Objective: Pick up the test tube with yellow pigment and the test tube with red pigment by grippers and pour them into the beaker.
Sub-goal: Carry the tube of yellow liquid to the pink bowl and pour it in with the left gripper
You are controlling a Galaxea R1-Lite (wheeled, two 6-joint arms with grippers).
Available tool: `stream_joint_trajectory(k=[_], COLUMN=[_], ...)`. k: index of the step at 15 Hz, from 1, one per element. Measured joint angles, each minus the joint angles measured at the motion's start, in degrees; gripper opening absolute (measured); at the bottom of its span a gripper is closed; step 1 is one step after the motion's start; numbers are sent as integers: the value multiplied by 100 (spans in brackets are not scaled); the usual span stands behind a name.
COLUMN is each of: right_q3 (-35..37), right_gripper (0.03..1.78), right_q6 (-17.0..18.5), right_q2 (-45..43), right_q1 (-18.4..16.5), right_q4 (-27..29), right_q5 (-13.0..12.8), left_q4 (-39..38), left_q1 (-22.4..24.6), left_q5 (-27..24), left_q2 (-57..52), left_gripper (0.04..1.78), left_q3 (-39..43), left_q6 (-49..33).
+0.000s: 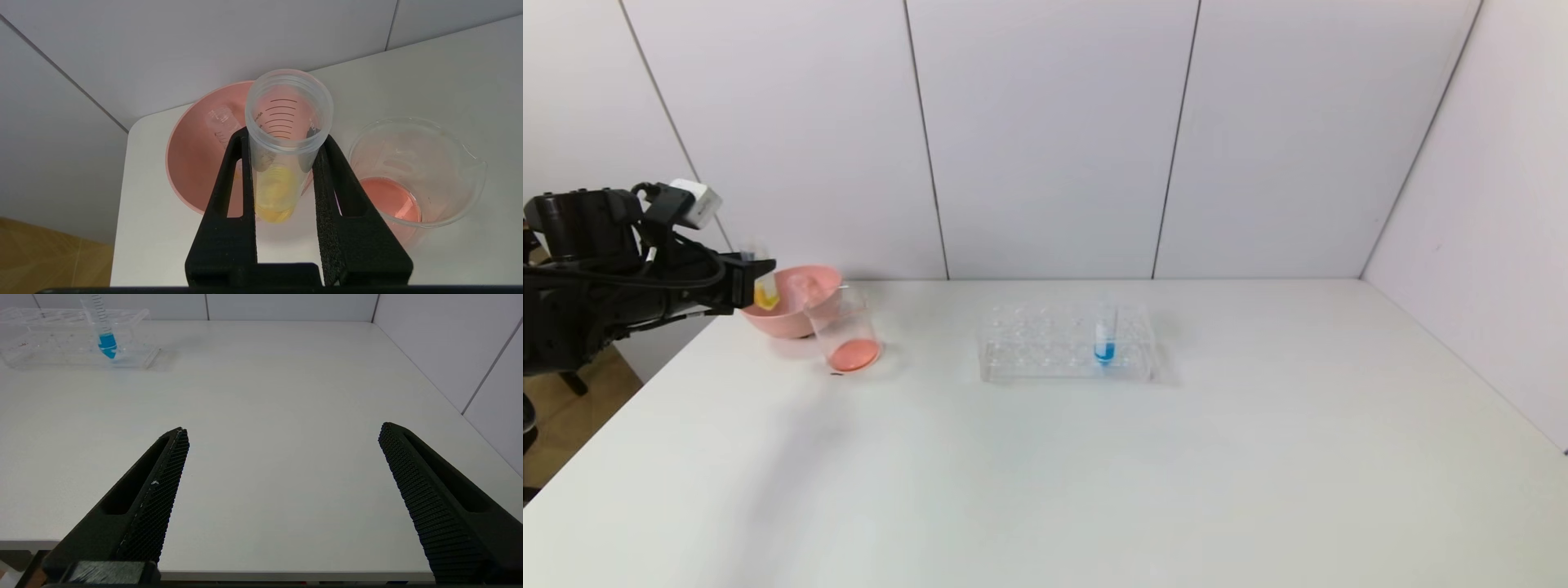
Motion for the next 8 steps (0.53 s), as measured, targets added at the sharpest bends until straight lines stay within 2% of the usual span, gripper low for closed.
stream_joint_trajectory(k=[2,8], right_q3=[0,0], right_gripper=[170,170], right_q6=[0,2], right_q2=[0,0], right_q1=[0,0], right_q4=[0,0], right_q5=[0,1], left_q4=[344,581], left_q1=[-5,-29], left_q5=[-50,-413], left_q2=[-5,133], left_gripper=[43,43], left_q3=[-171,-532], left_q6=[176,374])
